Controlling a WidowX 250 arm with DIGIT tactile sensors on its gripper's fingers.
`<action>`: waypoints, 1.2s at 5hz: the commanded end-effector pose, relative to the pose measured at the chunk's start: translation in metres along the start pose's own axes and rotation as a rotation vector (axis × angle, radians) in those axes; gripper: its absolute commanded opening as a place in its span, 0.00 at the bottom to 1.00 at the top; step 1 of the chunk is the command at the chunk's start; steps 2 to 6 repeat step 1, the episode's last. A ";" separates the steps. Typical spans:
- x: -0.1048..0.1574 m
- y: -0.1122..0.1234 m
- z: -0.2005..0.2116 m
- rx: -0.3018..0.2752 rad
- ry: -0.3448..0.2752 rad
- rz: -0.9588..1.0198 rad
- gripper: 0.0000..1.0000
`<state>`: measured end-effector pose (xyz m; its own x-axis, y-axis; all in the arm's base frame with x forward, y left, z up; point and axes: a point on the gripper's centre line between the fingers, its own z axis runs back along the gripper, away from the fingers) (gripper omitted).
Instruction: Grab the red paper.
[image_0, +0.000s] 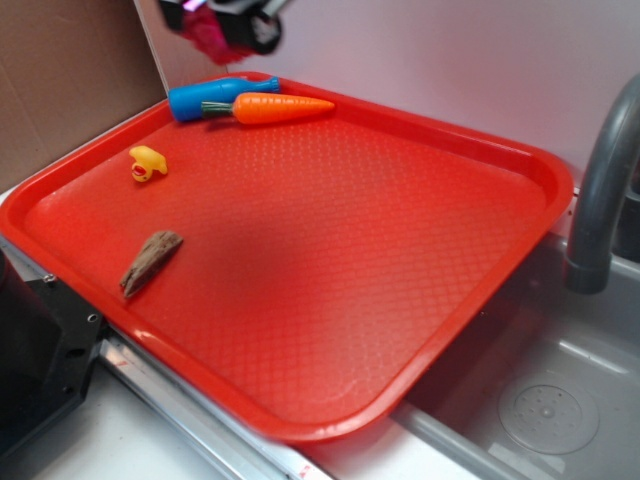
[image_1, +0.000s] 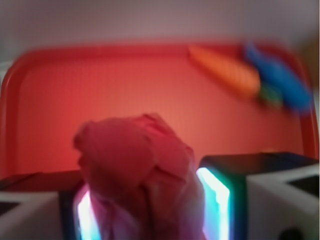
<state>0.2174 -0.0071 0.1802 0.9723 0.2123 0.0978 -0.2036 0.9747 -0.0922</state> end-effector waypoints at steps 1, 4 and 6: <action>-0.015 0.000 0.037 0.072 -0.105 0.009 0.00; -0.015 0.000 0.037 0.072 -0.105 0.009 0.00; -0.015 0.000 0.037 0.072 -0.105 0.009 0.00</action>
